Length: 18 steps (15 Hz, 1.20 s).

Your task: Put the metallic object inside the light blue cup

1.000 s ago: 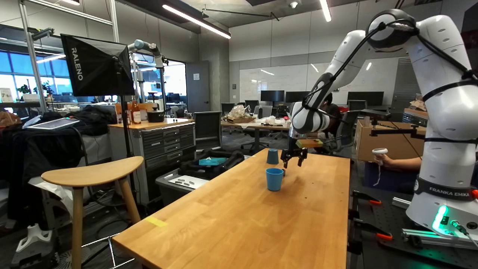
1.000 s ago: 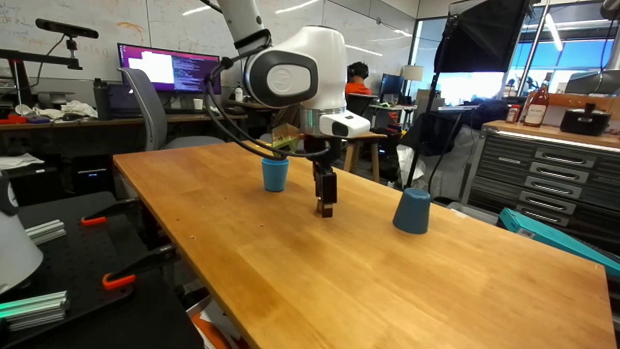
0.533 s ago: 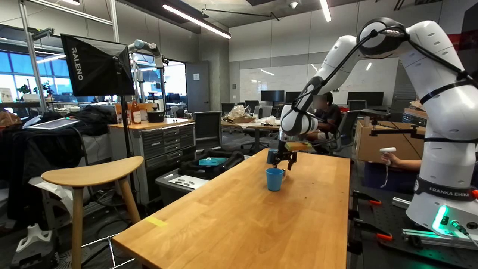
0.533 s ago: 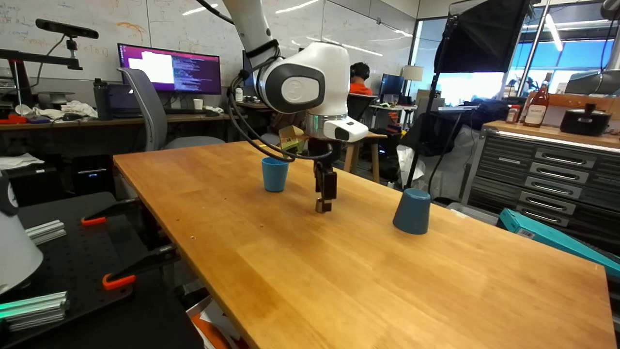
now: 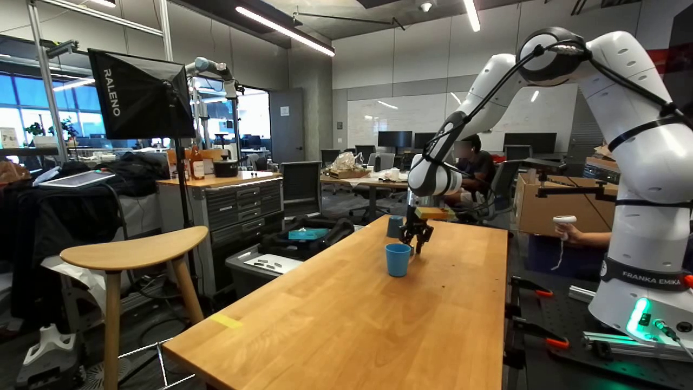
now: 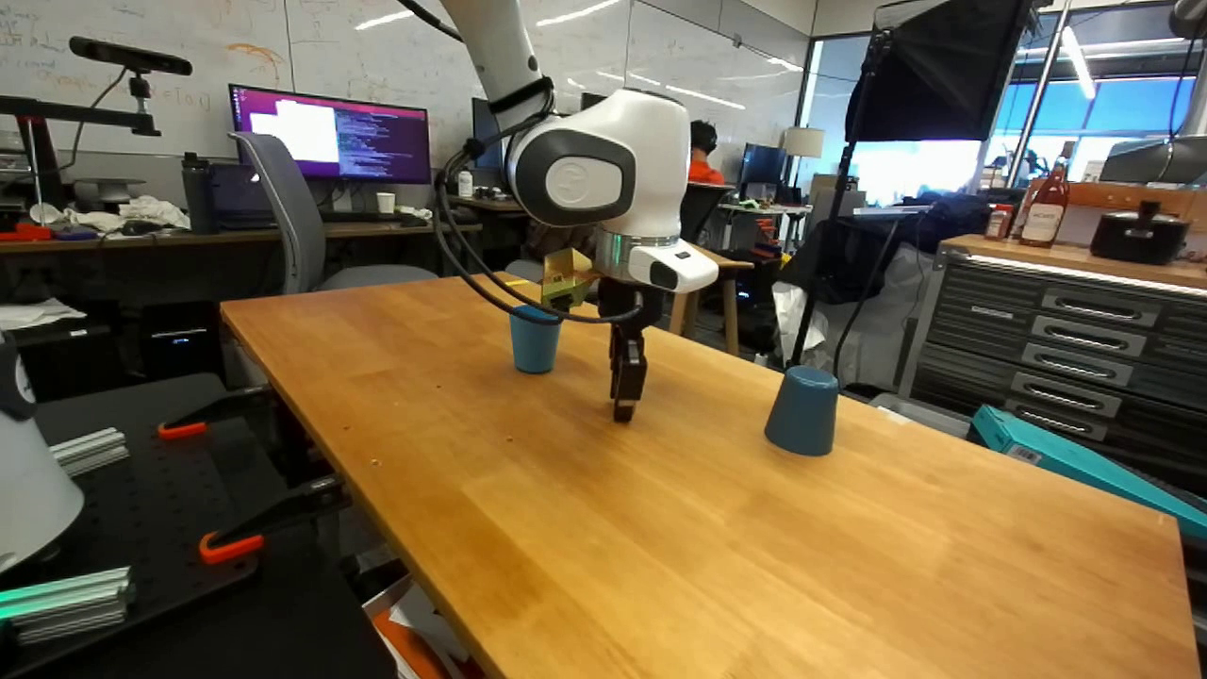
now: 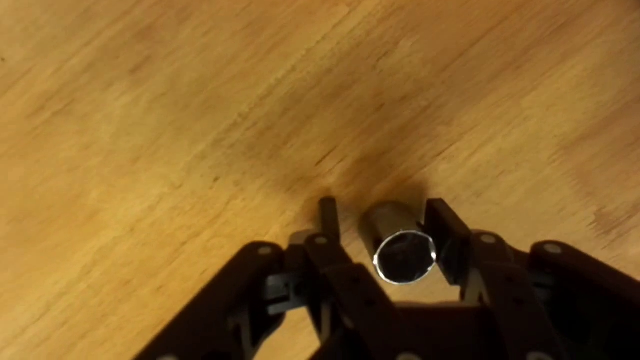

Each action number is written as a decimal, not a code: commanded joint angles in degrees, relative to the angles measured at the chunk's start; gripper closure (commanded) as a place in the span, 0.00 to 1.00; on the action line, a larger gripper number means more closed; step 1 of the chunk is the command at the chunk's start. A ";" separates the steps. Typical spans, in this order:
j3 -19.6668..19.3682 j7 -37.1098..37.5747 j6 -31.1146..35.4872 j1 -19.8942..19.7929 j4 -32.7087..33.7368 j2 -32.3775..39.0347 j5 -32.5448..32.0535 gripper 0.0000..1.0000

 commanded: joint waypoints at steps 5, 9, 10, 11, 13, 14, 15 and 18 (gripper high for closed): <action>3.10 -6.33 -3.59 -3.52 -0.89 -5.59 3.98 0.92; 6.93 -13.56 -11.09 -3.83 -4.01 -15.51 10.95 0.92; 7.43 -15.30 -13.13 -3.12 -4.55 -17.60 13.18 0.92; 7.59 -16.68 -15.63 -2.22 -4.70 -19.22 15.17 0.92; 7.39 -18.07 -19.29 -0.06 -4.98 -21.28 17.93 0.92; 7.05 -18.08 -20.63 1.08 -5.19 -21.94 18.42 0.92; 6.79 -17.73 -20.86 2.20 -5.25 -21.75 18.61 0.92; 6.54 -17.04 -19.18 4.50 -4.46 -19.07 18.19 0.92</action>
